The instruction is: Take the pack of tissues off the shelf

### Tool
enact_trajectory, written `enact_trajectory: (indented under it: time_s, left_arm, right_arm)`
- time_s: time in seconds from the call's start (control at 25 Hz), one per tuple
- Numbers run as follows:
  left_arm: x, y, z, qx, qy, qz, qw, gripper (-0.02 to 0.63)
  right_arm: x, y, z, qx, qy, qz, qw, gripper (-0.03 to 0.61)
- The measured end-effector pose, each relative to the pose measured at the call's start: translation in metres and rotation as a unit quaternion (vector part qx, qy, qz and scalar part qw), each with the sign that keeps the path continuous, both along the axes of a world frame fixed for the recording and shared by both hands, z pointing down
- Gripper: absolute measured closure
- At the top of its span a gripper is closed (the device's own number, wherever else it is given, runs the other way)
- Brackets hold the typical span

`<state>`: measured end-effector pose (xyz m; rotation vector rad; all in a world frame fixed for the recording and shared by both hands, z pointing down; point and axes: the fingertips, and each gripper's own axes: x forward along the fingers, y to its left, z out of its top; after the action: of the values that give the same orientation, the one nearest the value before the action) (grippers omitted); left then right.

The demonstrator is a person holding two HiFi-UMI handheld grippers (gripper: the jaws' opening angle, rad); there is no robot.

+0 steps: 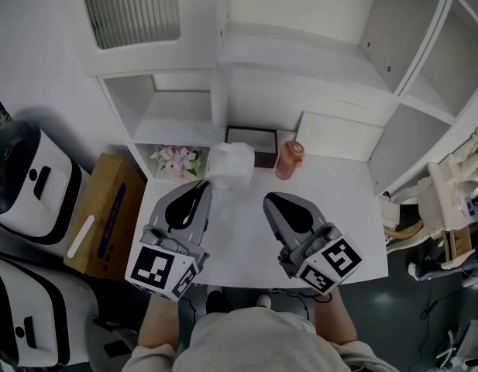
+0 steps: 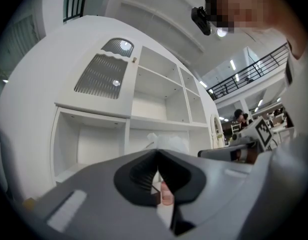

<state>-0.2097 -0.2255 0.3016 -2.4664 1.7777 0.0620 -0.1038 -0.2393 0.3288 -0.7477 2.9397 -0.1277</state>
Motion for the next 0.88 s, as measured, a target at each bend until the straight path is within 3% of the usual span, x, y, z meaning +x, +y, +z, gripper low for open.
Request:
enact_trajectory:
  time_s: [0.88]
  left_arm:
    - [0.013, 0.005, -0.005, 0.009, -0.011, 0.026, 0.9996, 0.614]
  right_arm:
    - [0.006, 0.003, -0.015, 0.017, -0.002, 0.024, 1.0, 0.578]
